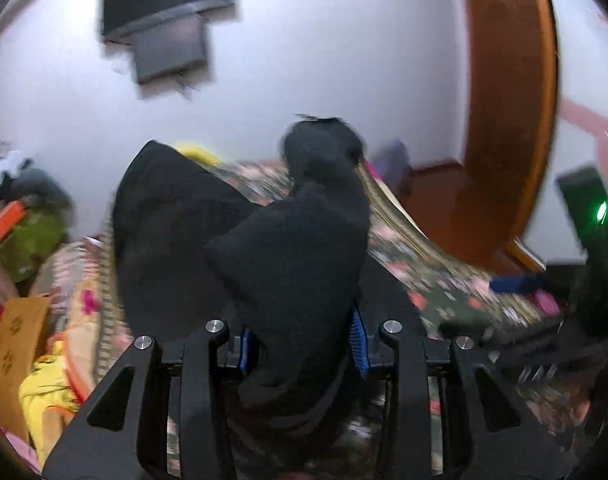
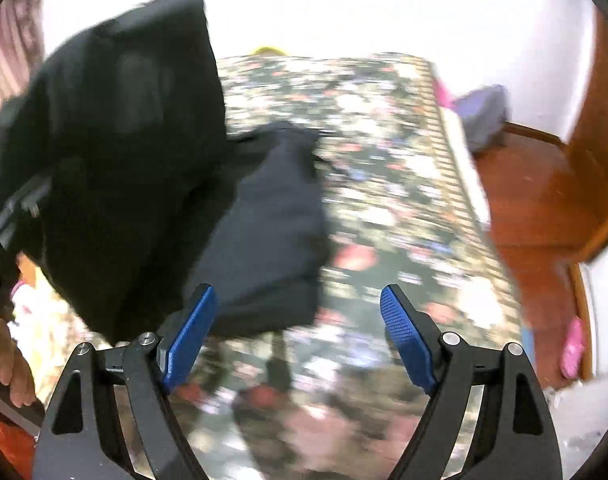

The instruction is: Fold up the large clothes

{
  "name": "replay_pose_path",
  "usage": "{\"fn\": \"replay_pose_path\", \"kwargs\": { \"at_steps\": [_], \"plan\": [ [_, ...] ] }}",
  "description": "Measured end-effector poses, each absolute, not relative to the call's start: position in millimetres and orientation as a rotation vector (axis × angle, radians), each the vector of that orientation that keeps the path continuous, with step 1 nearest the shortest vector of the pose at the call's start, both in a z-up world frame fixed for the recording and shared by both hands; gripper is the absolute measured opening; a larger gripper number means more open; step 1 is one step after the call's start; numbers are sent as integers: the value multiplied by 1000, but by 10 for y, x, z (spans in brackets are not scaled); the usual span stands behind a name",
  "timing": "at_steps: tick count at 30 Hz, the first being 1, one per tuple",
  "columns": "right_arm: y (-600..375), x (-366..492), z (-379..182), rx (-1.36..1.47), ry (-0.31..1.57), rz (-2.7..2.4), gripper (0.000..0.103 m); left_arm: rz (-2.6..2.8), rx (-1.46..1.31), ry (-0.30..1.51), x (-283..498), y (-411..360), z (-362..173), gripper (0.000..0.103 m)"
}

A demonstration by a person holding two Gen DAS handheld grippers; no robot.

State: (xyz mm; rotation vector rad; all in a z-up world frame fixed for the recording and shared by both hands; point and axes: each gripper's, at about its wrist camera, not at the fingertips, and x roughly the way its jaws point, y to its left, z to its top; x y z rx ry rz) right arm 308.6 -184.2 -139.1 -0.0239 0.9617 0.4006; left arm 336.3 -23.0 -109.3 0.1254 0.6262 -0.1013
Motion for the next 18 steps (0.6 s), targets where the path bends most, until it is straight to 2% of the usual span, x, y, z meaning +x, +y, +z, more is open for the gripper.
{"fn": "replay_pose_path", "kwargs": {
  "at_steps": [2, 7, 12, 16, 18],
  "plan": [
    [-2081, 3107, -1431, 9, 976, 363, 81, -163, 113, 688, 3444, -342, -1184, 40],
    [-2340, 3061, -1451, 73, 991, 334, 81, -283, 34, 833, 3622, -368, -1439, 57],
    [-2333, 2972, -1334, 81, 961, 357, 81, -349, 96, 863, 3582, -540, -1534, 88],
    [-2289, 2931, -1181, 82, 915, 396, 81, -319, 173, 866, 3484, -671, -1496, 88],
    [-2234, 2908, -1070, 88, 890, 425, 81, -323, 128, 856, 3392, -589, -1371, 89]
  ]
}}
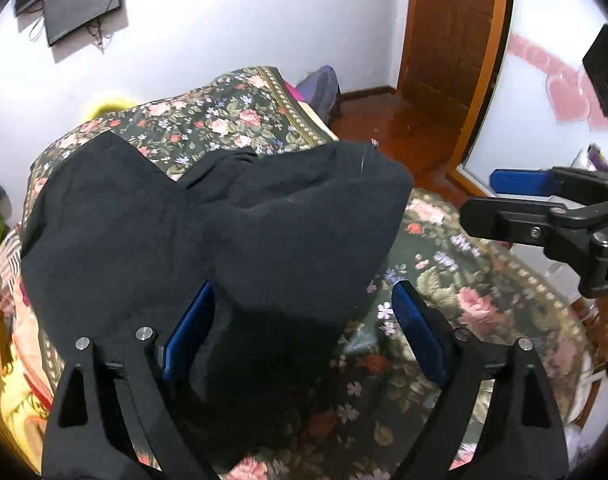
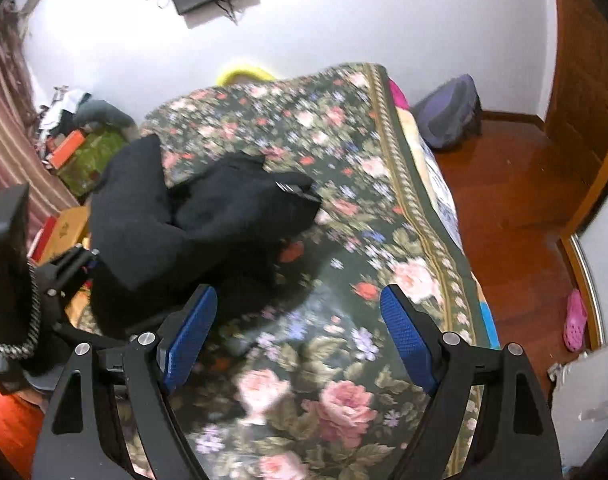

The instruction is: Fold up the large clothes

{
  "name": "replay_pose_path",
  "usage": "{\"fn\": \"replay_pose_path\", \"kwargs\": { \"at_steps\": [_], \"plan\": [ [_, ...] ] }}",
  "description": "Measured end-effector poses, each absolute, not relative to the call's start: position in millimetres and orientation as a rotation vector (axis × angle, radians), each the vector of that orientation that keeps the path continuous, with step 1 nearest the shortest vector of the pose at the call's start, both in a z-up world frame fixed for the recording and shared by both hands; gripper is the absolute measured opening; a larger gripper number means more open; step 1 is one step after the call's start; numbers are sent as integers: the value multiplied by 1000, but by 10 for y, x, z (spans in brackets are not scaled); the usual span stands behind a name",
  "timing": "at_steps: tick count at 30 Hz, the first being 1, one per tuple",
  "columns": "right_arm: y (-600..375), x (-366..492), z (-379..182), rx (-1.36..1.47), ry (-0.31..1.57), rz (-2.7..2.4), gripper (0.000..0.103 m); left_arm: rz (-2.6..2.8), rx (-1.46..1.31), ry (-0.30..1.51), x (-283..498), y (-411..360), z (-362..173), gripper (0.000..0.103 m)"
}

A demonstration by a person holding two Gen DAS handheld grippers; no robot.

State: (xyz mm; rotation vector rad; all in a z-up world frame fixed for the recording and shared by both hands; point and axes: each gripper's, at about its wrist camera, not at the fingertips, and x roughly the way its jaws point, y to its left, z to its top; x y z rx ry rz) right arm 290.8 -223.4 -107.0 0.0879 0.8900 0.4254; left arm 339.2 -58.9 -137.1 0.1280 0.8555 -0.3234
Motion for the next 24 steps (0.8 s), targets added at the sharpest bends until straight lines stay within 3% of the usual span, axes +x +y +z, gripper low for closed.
{"fn": "replay_pose_path", "kwargs": {
  "at_steps": [5, 12, 20, 24],
  "plan": [
    [-2067, 2933, -894, 107, 852, 493, 81, -351, -38, 828, 3183, -228, -1075, 89],
    [-1795, 3106, -951, 181, 884, 580, 81, -177, -69, 746, 3099, 393, -861, 89],
    [-1665, 3370, -1417, 164, 993, 531, 81, 31, -173, 920, 3488, 892, -1500, 89],
    [-1765, 3472, -1686, 172, 1065, 513, 81, 33, -241, 931, 3514, 990, -1811, 97]
  ]
}}
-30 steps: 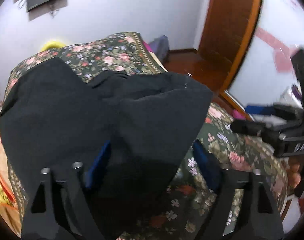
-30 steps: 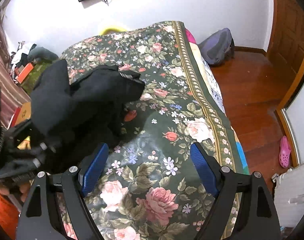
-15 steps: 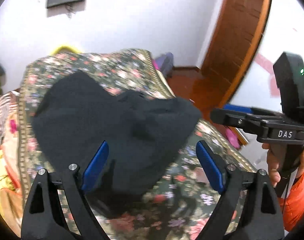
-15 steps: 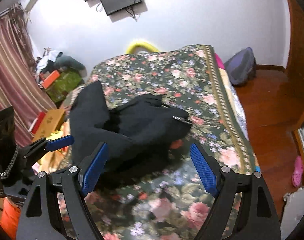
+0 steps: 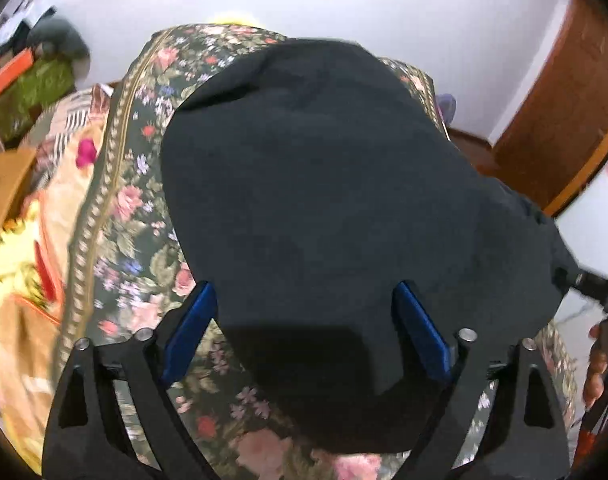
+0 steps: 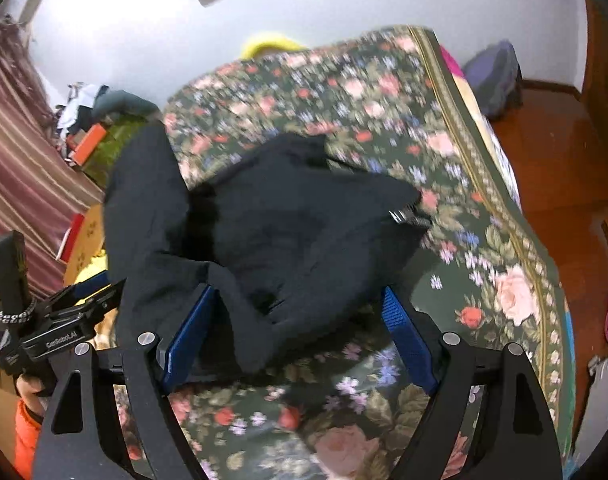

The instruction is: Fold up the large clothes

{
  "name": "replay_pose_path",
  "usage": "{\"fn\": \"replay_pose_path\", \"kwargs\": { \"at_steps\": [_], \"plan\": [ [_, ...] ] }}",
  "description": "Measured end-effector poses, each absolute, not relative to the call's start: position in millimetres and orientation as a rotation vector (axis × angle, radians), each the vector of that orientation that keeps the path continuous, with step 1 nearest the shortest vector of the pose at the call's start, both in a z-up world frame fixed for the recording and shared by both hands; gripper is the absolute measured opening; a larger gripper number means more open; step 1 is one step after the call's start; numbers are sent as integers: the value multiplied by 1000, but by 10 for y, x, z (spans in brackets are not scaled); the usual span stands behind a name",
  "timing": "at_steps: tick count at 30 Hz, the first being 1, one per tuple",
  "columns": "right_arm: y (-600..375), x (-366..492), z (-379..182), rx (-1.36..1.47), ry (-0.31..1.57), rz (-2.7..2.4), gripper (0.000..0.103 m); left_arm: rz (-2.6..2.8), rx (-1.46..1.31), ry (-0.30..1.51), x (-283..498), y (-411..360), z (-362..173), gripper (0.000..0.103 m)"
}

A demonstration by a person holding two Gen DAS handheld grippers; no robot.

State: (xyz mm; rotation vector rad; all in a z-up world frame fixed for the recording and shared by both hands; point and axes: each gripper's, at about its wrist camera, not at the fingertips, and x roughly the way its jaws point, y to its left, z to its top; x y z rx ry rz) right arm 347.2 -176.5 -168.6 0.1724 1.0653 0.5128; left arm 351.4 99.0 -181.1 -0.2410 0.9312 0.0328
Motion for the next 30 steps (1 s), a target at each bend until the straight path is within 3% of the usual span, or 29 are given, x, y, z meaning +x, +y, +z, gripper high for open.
{"fn": "replay_pose_path", "kwargs": {
  "at_steps": [10, 22, 27, 29, 30],
  "plan": [
    [-2037, 3533, -1655, 333, 1091, 580, 81, 64, -352, 924, 3278, 1204, -1817, 97],
    [-1832, 3753, -1971, 410, 1186, 665, 81, -85, -903, 982, 3314, 1493, -2370, 103],
    [-1767, 3854, -2101, 447, 1232, 693, 81, -138, -999, 970, 3472, 1411, -2481, 103],
    [-1752, 3870, -2092, 444, 1232, 692, 78, -129, -1026, 969, 3514, 1386, -2507, 103],
    [-1752, 3869, -2086, 438, 1234, 691, 72, -128, -1024, 970, 3527, 1374, -2505, 103]
  ]
}}
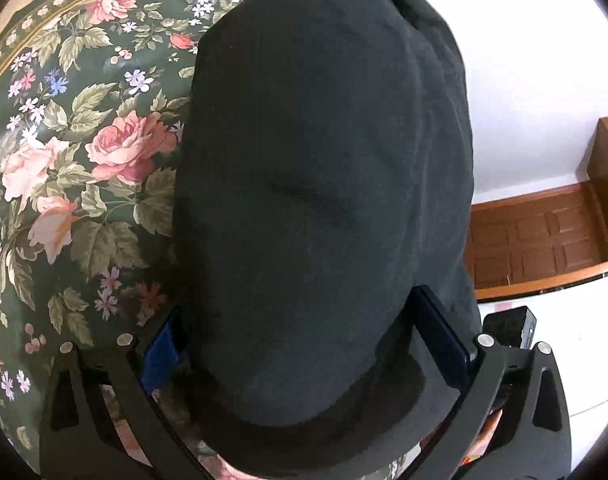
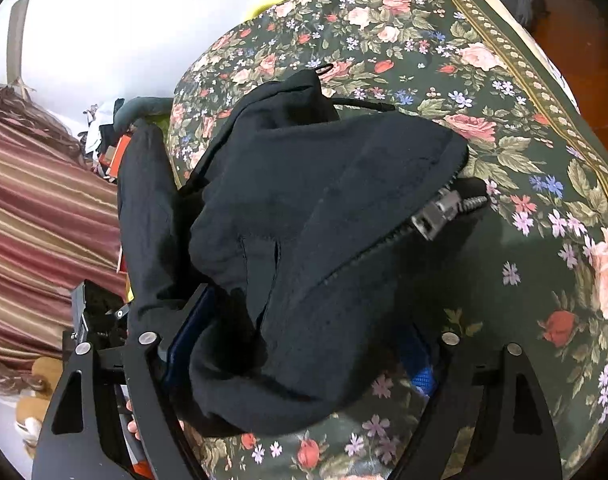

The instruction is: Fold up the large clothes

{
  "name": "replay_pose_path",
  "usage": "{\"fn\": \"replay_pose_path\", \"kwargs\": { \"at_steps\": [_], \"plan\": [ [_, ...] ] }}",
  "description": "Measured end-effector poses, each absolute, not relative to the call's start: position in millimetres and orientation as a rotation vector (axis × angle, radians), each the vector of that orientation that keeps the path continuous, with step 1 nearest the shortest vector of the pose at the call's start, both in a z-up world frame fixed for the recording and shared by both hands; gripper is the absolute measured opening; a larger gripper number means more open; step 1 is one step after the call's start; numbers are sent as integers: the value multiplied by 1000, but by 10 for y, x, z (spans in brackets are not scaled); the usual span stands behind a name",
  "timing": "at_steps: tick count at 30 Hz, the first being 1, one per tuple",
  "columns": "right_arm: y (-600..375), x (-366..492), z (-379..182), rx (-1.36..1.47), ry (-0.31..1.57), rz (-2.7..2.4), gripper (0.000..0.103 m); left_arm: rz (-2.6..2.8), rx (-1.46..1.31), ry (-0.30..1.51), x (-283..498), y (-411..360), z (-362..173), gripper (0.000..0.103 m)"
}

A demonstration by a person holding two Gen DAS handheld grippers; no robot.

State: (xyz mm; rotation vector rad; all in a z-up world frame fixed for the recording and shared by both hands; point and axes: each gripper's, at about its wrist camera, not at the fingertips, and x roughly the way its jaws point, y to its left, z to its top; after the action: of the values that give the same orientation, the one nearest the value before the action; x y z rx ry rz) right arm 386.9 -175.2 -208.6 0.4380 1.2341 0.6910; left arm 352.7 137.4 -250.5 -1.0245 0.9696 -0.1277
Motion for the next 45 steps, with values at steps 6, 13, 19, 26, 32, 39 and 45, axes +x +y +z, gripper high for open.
{"fn": "replay_pose_path", "kwargs": {
  "at_steps": [6, 13, 19, 26, 32, 39, 45],
  "plan": [
    [-1658, 3786, -1956, 351, 1217, 699, 45, -149, -908, 952, 3523, 1221, -2272, 93],
    [-1595, 3776, -1853, 438, 1225, 731, 35, -154, -714, 843, 3403, 1154, -1644, 75],
    [-1207, 3793, -1580, 441, 1179, 780, 34, -159, -664, 770, 3294, 1571, -1174, 73],
    [-476, 3829, -1270, 358, 1093, 855, 34, -123, -690, 692, 3149, 2413, -963, 72],
    [272, 3913, -1310, 310, 1081, 913, 34, -73, -711, 666, 3082, 3123, -1048, 72],
    [1036, 4013, -1929, 247, 1196, 921, 34, 85, -746, 749, 3157, 3783, -1729, 73],
    [1444, 3930, -2669, 151, 1340, 849, 34, 188, -897, 906, 3111, 4145, -2733, 74]
  ]
}}
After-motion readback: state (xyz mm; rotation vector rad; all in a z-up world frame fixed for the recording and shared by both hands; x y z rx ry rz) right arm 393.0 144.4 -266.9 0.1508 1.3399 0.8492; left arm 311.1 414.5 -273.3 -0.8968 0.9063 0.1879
